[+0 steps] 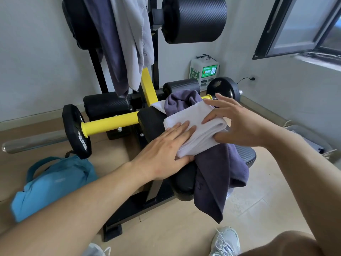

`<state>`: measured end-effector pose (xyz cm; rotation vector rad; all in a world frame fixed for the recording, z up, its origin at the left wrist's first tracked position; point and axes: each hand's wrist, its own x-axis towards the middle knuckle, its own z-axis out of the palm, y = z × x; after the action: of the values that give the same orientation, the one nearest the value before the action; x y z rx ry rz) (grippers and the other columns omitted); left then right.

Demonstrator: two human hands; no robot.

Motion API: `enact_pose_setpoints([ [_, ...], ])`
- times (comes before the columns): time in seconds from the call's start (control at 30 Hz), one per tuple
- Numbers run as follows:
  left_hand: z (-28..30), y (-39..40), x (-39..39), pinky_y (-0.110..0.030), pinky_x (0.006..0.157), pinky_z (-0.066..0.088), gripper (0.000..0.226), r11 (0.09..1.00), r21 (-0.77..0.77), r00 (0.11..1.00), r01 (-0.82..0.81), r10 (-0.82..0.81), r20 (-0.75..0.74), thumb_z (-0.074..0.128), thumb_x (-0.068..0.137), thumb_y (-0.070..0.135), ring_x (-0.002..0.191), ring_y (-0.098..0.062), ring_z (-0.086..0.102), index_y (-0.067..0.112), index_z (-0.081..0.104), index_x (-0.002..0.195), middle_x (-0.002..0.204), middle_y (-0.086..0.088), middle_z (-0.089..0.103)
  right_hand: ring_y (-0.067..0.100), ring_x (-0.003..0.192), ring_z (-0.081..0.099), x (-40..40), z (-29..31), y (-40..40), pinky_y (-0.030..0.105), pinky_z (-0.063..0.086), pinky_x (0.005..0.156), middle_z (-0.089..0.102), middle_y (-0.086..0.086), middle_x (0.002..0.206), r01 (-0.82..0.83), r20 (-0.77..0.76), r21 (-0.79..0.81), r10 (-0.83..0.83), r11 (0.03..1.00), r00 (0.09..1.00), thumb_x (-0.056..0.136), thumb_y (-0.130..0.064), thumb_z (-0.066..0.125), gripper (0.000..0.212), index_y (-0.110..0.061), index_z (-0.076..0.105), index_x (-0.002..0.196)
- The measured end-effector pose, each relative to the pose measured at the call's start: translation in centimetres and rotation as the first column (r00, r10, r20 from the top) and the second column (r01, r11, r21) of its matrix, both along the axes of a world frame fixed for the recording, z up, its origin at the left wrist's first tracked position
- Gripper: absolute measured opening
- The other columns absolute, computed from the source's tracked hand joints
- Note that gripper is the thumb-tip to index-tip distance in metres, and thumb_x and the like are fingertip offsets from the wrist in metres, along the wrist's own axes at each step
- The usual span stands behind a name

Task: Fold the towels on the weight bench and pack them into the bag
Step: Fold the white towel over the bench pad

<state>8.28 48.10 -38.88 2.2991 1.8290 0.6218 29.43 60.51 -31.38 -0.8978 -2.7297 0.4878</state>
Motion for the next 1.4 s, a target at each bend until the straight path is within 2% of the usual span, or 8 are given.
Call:
enact_pose_setpoints([
  [0.2,-0.2,-0.1,0.3,-0.026,0.124,0.022,0.070,0.995,0.089,0.998,-0.054,0.050,0.047,0.062,0.093,0.026,0.153,-0.014,0.027,0.023,0.035,0.158,0.165,0.002,0.033,-0.007,0.148,0.011,0.2,0.9,-0.5,0.028,0.023,0.119,0.033,-0.035,0.149,0.018,0.105,-0.061,-0.012,0.998,0.994,0.072,-0.024,0.087,0.048,-0.042,0.066,0.111],
  [0.3,-0.1,0.1,0.2,-0.041,0.093,0.057,0.049,0.971,0.223,0.994,-0.085,0.066,0.091,0.056,0.084,0.017,0.116,-0.029,0.067,0.016,0.066,0.132,0.126,-0.003,0.071,-0.006,0.149,-0.010,0.2,1.2,-1.0,0.029,0.018,0.116,0.014,-0.037,0.156,0.045,0.267,-0.105,-0.015,0.993,0.964,0.069,-0.032,0.090,0.063,-0.048,0.056,0.120],
  [0.53,3.0,-0.2,-1.4,-0.036,0.065,0.050,0.025,0.951,0.217,0.900,-0.222,0.114,0.420,0.056,0.085,0.020,0.075,-0.014,0.065,0.023,0.070,0.106,0.085,0.006,0.073,-0.008,0.151,-0.005,-0.9,1.1,-1.6,0.049,0.025,0.120,0.026,-0.029,0.158,-0.085,0.006,-0.040,0.085,0.996,0.996,0.067,-0.016,0.078,0.083,-0.044,0.044,0.138],
  [0.67,3.1,-0.4,-2.2,-0.036,0.067,0.051,0.024,0.973,0.115,0.859,-0.201,0.118,0.499,0.063,0.092,0.019,0.083,-0.011,0.067,0.029,0.064,0.114,0.093,0.010,0.072,0.004,0.124,0.051,-1.9,0.9,-2.0,0.028,0.046,0.098,0.062,-0.015,0.127,-0.059,-0.190,0.107,0.079,0.992,0.979,0.072,-0.010,0.074,0.061,-0.031,0.057,0.128],
  [0.87,2.3,-0.8,-1.8,-0.020,0.094,0.046,0.093,0.978,0.099,0.942,-0.185,0.147,0.301,0.088,0.073,0.045,0.121,-0.002,0.055,0.045,0.034,0.149,0.139,0.020,0.056,0.014,0.081,0.059,-2.1,0.4,-2.0,0.033,0.047,0.076,0.070,-0.008,0.095,0.010,-0.292,0.125,0.027,0.992,0.956,0.097,-0.033,0.064,0.019,-0.027,0.064,0.115],
  [1.03,2.5,-0.3,-1.6,-0.030,0.078,0.054,0.033,0.972,0.114,0.864,-0.204,0.124,0.487,0.077,0.088,0.041,0.088,-0.003,0.069,0.028,0.070,0.118,0.097,0.014,0.074,0.003,0.090,0.063,-1.4,1.2,-1.8,0.016,0.047,0.077,0.071,-0.017,0.100,0.012,-0.207,-0.022,-0.016,1.000,0.978,0.076,-0.040,0.085,0.040,-0.044,0.067,0.111],
  [1.23,2.2,-0.1,-2.1,-0.034,0.084,0.055,0.024,0.997,0.032,0.856,-0.065,0.039,0.515,0.076,0.090,0.036,0.093,-0.007,0.071,0.024,0.078,0.110,0.100,0.010,0.077,0.026,0.078,0.062,-0.9,1.3,-1.5,0.042,0.053,0.072,0.072,-0.008,0.083,0.035,-0.142,-0.067,-0.045,0.997,0.989,0.062,-0.047,0.091,0.031,-0.043,0.074,0.087],
  [1.4,2.6,0.3,-2.2,-0.024,0.073,0.044,0.015,0.996,0.064,0.863,-0.064,0.023,0.504,0.071,0.092,0.040,0.081,-0.010,0.061,0.027,0.077,0.096,0.086,0.004,0.064,0.006,0.060,0.050,-0.9,1.4,-1.3,0.019,0.038,0.055,0.067,-0.004,0.074,0.064,-0.151,-0.075,-0.075,0.995,0.986,0.065,-0.057,0.083,0.031,-0.033,0.071,0.082],
])
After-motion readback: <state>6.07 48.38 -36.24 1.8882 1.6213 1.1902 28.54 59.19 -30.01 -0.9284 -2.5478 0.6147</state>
